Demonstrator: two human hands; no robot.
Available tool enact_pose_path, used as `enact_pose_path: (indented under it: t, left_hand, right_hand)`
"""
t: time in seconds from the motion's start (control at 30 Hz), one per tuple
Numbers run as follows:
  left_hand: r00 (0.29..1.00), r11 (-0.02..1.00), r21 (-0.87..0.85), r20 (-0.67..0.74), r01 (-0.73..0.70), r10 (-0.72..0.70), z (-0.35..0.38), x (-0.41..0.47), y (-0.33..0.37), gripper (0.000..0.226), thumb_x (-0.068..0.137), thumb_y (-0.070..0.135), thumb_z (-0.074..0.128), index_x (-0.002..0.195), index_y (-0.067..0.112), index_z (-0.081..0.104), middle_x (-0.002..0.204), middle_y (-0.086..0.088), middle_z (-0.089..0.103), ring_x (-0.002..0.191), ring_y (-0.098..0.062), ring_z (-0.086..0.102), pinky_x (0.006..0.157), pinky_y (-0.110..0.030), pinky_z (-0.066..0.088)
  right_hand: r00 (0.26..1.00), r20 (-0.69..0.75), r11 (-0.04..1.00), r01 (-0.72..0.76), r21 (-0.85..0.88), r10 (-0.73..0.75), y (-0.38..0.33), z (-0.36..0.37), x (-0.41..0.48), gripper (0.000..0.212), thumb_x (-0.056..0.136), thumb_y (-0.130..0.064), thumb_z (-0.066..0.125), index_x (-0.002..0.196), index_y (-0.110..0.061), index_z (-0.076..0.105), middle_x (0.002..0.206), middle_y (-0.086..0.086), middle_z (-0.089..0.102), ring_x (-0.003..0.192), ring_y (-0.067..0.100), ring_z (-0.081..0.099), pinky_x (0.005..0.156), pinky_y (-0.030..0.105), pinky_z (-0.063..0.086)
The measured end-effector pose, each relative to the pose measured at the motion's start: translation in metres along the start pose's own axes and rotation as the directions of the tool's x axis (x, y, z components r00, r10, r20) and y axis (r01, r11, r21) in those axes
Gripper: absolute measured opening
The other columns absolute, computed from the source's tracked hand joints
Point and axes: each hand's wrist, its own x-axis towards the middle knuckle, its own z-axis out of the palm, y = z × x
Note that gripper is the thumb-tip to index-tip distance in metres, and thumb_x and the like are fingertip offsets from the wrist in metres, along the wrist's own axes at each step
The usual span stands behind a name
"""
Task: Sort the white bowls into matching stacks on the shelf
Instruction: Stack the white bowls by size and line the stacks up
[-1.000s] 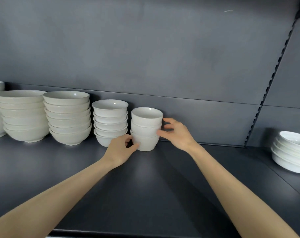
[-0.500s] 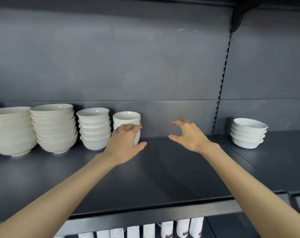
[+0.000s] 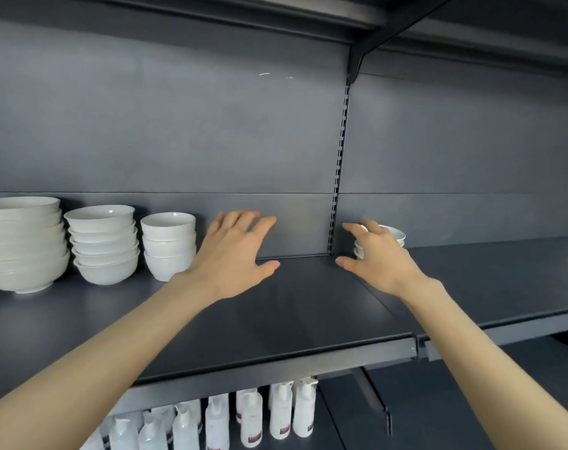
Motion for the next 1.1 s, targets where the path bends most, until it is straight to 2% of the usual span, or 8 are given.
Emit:
enact_pose_path:
  t: [0.2,0.47,0.8,1.0,1.1]
  left_hand:
    - [1.000,1.000,-0.010,0.015,0.004,-0.004,0.017,0.022,0.078,0.074,0.089,0.054,0.052,0.150,0.026,0.020,0.152,0.000,0.029,0.140,-0.022,0.021,0.117,-0.039,0.015]
    - [1.000,1.000,-0.021,0.031,-0.001,0.002,0.050,0.065,0.159,0.076,0.089,0.054,0.052,0.150,0.025,0.019,0.151,0.001,0.030,0.141,-0.021,0.021,0.119,-0.041,0.008]
    - [0.996,0.991,-0.124,0.078,0.055,-0.046,0.102,0.124,0.173,0.077,0.087,0.053,0.057,0.149,0.025,0.022,0.150,0.003,0.033,0.139,-0.020,0.026,0.116,-0.037,0.020]
    - [0.984,0.948,-0.291,0.156,0.129,-0.086,0.147,0.162,0.165,0.082,0.082,0.054,0.063,0.148,0.028,0.022,0.149,0.004,0.035,0.136,-0.019,0.032,0.107,-0.035,0.029]
    - [0.974,0.907,-0.382,0.201,0.176,-0.104,0.171,0.181,0.158,0.093,0.078,0.055,0.068,0.150,0.026,0.016,0.153,0.003,0.029,0.139,-0.018,0.029,0.109,-0.035,0.030]
  right_hand:
    - [1.000,0.018,1.000,-0.007,-0.024,0.008,0.071,-0.029,-0.019,0.064,0.091,-0.036,0.059,0.147,-0.025,0.029,0.155,0.003,0.021,0.140,0.027,0.021,0.101,0.044,0.036]
    - [0.999,0.054,0.998,-0.001,-0.070,0.004,0.170,-0.054,-0.016,0.064,0.092,-0.038,0.057,0.147,-0.024,0.028,0.156,0.006,0.020,0.141,0.028,0.021,0.101,0.046,0.037]
    - [0.996,0.078,1.000,0.030,0.007,-0.031,0.224,-0.025,0.045,0.065,0.091,-0.039,0.058,0.147,-0.023,0.028,0.156,0.005,0.020,0.140,0.028,0.024,0.105,0.047,0.037]
    - [0.994,0.102,0.995,0.037,0.094,-0.047,0.248,0.006,0.096,0.071,0.088,-0.043,0.062,0.147,-0.021,0.030,0.154,0.006,0.025,0.139,0.027,0.028,0.107,0.049,0.036]
    - [0.993,0.105,0.974,0.025,0.225,-0.050,0.257,0.018,0.121,0.079,0.083,-0.047,0.067,0.147,-0.019,0.030,0.153,0.003,0.030,0.139,0.023,0.031,0.109,0.039,0.034]
